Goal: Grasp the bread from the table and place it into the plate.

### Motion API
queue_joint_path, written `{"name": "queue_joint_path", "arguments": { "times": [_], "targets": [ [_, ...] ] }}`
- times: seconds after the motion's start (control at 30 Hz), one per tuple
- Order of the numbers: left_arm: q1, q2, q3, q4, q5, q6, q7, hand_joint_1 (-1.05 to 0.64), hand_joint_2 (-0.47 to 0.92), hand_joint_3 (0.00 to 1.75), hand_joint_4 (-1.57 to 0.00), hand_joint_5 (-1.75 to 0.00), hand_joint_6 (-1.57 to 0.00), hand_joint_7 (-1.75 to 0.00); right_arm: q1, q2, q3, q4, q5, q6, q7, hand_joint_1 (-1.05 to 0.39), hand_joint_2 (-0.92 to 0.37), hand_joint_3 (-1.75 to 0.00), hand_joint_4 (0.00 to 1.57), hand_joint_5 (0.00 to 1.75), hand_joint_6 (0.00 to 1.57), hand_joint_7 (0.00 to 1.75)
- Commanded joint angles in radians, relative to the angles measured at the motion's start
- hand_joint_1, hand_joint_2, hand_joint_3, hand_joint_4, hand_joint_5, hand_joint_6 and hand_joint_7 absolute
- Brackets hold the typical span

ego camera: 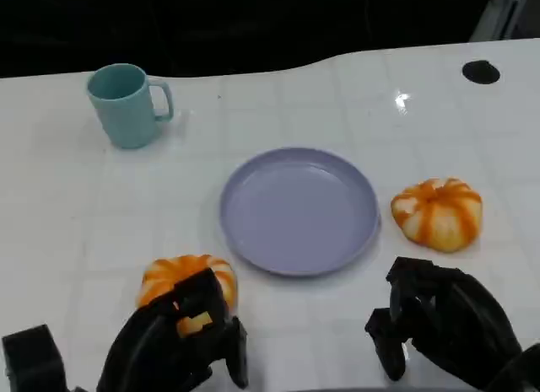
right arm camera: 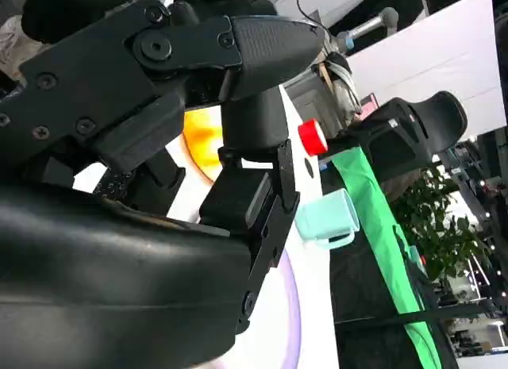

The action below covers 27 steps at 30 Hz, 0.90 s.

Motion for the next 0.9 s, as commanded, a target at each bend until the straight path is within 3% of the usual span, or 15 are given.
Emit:
{"name": "queue_joint_path", "arguments": {
  "times": [0.03, 0.1, 0.13, 0.17, 0.23, 0.33, 0.5, 0.67, 0.9],
  "targets": [
    [-0.007, -0.010, 0.023, 0.004, -0.006, -0.130, -0.025, -0.59, 0.92, 0.25, -0.55, -1.69, -0.54, -1.24, 0.007, -0.007, -0.002, -0.015, 0.011, 0.006, 0.000, -0.95, -0.65, -0.54, 1.22, 1.56, 1.06, 1.39],
    [-0.011, -0.004, 0.019, 0.012, 0.037, -0.205, -0.012, -0.61, 0.92, 0.26, -0.53, -1.63, -0.56, -1.10, 0.009, -0.008, -0.001, -0.017, 0.009, 0.008, -0.003, -0.95, -0.65, -0.54, 1.22, 1.56, 1.06, 1.40],
    [-0.012, 0.000, 0.017, 0.012, 0.061, -0.238, -0.002, -0.66, 0.92, 0.25, -0.51, -1.49, -0.54, -0.92, 0.010, -0.008, -0.001, -0.019, 0.007, 0.008, -0.004, -0.96, -0.65, -0.53, 1.22, 1.56, 1.05, 1.40],
    [-0.015, 0.013, 0.015, 0.006, 0.101, -0.276, 0.011, -0.68, 0.92, 0.25, -0.50, -1.44, -0.53, -0.85, 0.011, -0.007, -0.001, -0.019, 0.009, 0.006, -0.002, -0.96, -0.65, -0.53, 1.22, 1.56, 1.05, 1.40],
    [-0.019, 0.042, 0.013, -0.009, 0.182, -0.333, 0.043, -0.74, 0.92, 0.28, -0.45, -1.20, -0.52, -0.47, 0.013, -0.006, -0.001, -0.021, 0.012, 0.005, 0.002, -0.95, -0.65, -0.54, 1.22, 1.55, 1.05, 1.40],
    [-0.024, 0.081, 0.006, -0.034, 0.244, -0.367, 0.068, -0.74, 0.92, 0.24, -0.37, -1.01, -0.46, -0.22, 0.014, -0.006, -0.001, -0.024, 0.017, 0.012, 0.004, -0.95, -0.65, -0.54, 1.22, 1.55, 1.05, 1.40],
    [-0.024, 0.144, 0.010, -0.115, 0.407, -0.398, 0.166, -0.64, 0.92, 0.07, -0.29, -0.90, -0.41, -0.10, 0.024, -0.009, 0.002, -0.043, 0.016, 0.029, -0.004, -0.95, -0.64, -0.54, 1.22, 1.55, 1.05, 1.40],
    [0.003, 0.232, 0.016, -0.249, 0.745, -0.400, 0.326, -0.65, 0.92, 0.09, -0.14, -0.85, -0.32, -0.03, 0.037, -0.015, 0.006, -0.064, 0.004, 0.025, -0.007, -0.92, -0.64, -0.58, 1.21, 1.56, 1.04, 1.40],
    [0.035, 0.301, -0.001, -0.388, 1.074, -0.328, 0.464, -0.69, 0.92, 0.05, -0.18, -0.67, -0.32, -0.01, 0.041, -0.017, 0.007, -0.067, 0.006, 0.021, -0.004, -0.91, -0.63, -0.62, 1.20, 1.56, 1.03, 1.39]
  ]
}}
